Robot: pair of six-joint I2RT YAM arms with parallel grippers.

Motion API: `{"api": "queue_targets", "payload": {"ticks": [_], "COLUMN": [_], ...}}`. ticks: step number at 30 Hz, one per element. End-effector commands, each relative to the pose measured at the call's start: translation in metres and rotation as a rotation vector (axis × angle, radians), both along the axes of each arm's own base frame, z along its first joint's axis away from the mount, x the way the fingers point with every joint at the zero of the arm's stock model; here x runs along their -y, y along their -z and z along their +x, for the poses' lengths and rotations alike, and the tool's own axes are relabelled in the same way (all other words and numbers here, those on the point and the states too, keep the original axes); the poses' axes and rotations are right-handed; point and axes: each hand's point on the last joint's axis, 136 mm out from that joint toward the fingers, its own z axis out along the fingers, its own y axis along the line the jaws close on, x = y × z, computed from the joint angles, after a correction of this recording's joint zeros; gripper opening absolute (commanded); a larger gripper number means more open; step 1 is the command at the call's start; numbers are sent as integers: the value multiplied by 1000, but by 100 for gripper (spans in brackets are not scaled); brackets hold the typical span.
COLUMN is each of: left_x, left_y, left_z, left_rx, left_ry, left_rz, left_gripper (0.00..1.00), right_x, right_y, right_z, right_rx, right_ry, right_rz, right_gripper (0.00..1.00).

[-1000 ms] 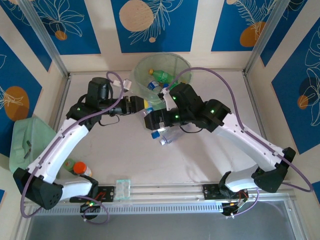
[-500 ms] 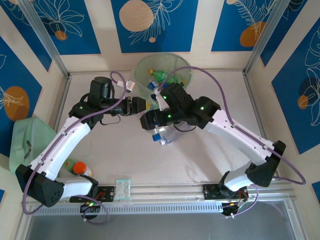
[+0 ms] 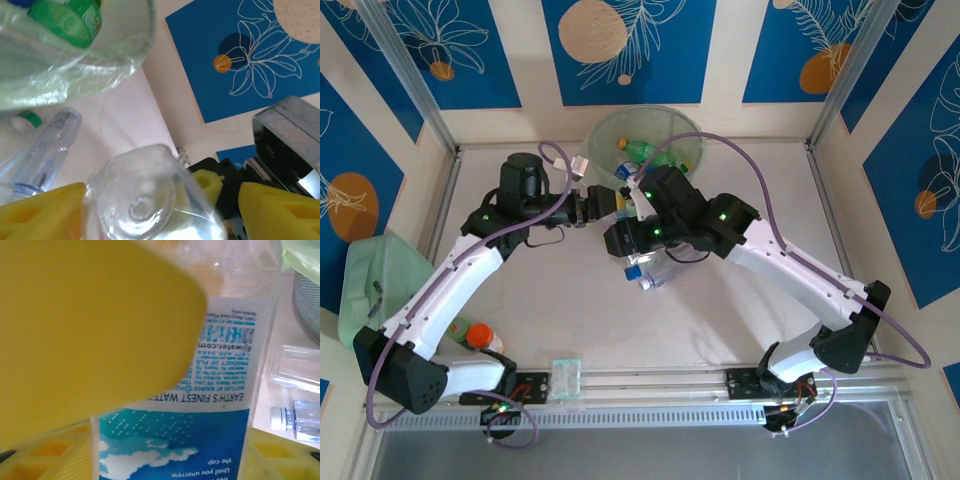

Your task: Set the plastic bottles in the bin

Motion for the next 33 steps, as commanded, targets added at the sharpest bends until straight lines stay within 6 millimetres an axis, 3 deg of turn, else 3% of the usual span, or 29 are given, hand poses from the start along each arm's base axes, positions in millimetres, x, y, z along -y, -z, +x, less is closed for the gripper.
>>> {"api": "queue_targets", "payload": {"ticks": [1, 4, 6, 9, 11, 14, 18, 24, 33], "left_x": [-12, -38, -71, -116, -126, -120, -112, -103, -98], "left_y": [-44, -55, -56, -62, -62, -50, -29, 5, 50], "left_z": [9, 21, 30, 28, 25, 22, 19, 16, 12], "left_rx": [127, 176, 192, 228, 223, 191, 135, 41, -67], "left_ry": [-106, -260, -434, -621, -648, -601, -566, -532, -507], "left_rz": [-45, 4, 55, 89, 101, 100, 60, 33, 47], "left_gripper": [100, 100, 100, 100, 100, 100, 100, 95, 90], "right_x": [2, 0, -1, 2, 7, 19, 39, 48, 47], "right_y": [-13, -30, -45, -71, -89, -109, -114, -91, -59], "right_z": [3, 12, 21, 41, 58, 92, 138, 190, 238], "right_rx": [8, 21, 38, 69, 84, 82, 69, 24, -54], "right_ry": [13, 26, 43, 96, 152, 285, 471, 633, 733], "right_rz": [47, 103, 140, 203, 255, 328, 398, 443, 456], "right_gripper": [58, 58, 58, 58, 58, 58, 58, 58, 59]}}
